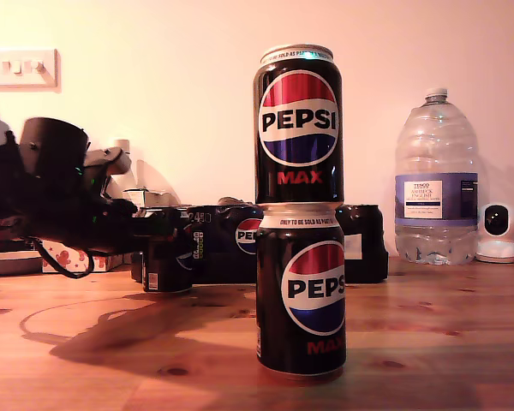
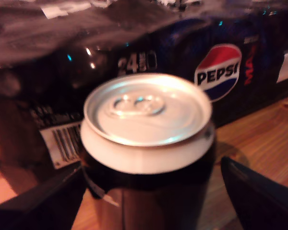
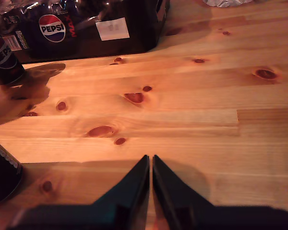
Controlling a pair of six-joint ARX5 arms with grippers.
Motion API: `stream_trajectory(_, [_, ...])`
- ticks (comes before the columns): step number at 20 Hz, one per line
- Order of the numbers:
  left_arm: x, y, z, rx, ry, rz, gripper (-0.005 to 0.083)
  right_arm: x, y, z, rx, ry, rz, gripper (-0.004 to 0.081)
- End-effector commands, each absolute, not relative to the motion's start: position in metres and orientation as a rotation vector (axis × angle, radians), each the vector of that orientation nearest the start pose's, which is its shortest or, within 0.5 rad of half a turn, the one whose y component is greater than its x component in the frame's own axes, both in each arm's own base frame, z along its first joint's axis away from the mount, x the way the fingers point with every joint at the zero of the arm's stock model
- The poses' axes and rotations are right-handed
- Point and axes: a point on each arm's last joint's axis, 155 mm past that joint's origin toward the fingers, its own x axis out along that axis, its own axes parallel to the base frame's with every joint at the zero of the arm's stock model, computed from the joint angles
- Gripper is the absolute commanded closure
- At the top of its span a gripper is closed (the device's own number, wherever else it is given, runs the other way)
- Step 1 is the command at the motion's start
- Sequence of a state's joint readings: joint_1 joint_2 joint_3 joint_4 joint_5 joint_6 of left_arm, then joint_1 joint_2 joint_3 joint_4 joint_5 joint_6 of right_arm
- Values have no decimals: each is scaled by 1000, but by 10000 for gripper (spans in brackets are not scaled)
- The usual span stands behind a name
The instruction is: Stack up the Pepsi cans on top of each other
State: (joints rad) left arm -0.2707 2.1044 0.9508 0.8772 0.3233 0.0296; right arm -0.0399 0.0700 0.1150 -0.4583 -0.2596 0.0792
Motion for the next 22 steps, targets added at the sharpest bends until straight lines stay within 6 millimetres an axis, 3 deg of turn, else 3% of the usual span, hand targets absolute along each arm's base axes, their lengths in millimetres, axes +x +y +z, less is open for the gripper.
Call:
stream_trajectory(1, [506,-199,43,23,315,-595,-4,225,37,87,146,433,195,782])
stream_trajectory(3, [507,-198,41,22,324,-593,19,225,37,87,146,433,195,782])
stream_trajectory(7, [507,-197,41,21,323,-595,370,225,37,87,146,433,195,782])
stream_trajectory(8, [507,-197,41,21,323,-596,411,225,37,87,146,433,195,782])
stream_trajectory(13, [503,-204,51,40,295,-642,422,225,37,87,146,433,195,782])
stream_trajectory(22, [478,-221,113,46,251,-784,421,225,37,87,146,433,195,782])
